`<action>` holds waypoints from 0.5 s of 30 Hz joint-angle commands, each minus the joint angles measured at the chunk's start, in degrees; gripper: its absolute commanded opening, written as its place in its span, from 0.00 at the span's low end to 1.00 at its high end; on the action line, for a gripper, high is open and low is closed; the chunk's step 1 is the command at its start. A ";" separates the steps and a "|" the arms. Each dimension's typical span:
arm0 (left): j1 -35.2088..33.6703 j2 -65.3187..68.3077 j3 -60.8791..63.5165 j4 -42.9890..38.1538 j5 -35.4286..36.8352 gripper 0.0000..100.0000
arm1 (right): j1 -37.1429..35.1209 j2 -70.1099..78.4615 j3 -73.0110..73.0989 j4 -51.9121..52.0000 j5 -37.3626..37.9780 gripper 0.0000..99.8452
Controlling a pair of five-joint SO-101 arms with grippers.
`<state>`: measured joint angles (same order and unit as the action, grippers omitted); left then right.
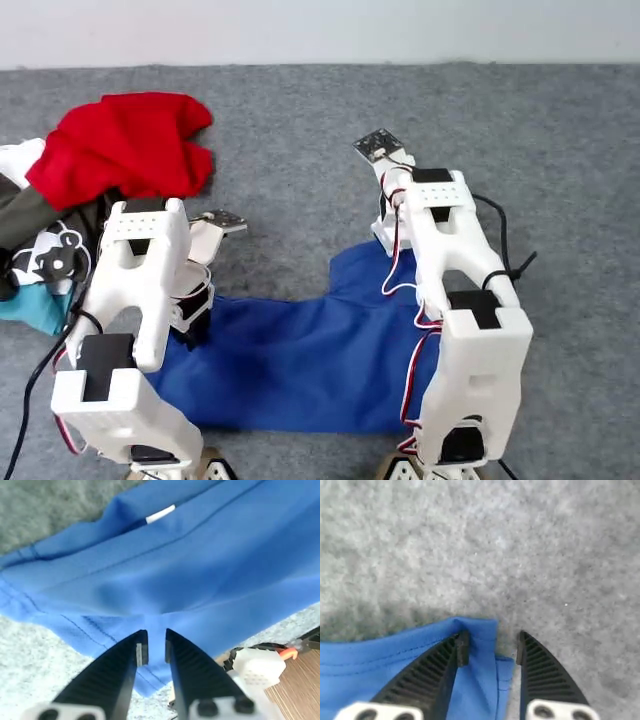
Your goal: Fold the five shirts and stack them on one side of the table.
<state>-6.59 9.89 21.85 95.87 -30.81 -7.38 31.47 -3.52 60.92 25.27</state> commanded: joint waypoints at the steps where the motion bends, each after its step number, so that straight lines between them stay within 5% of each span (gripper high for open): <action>1: 0.44 -1.93 -1.54 0.79 -0.53 0.08 | -0.13 0.75 -0.88 -0.04 -0.18 0.10; 4: 0.44 -2.29 -1.54 0.79 -0.53 0.08 | -0.13 1.19 -0.88 0.13 -0.09 0.00; 15: 0.44 -1.93 -1.45 0.88 -0.44 0.08 | 0.48 -2.59 -3.43 8.57 -0.09 0.01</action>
<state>-6.59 9.89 21.85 96.04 -30.81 -7.12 31.56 -5.71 65.14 25.36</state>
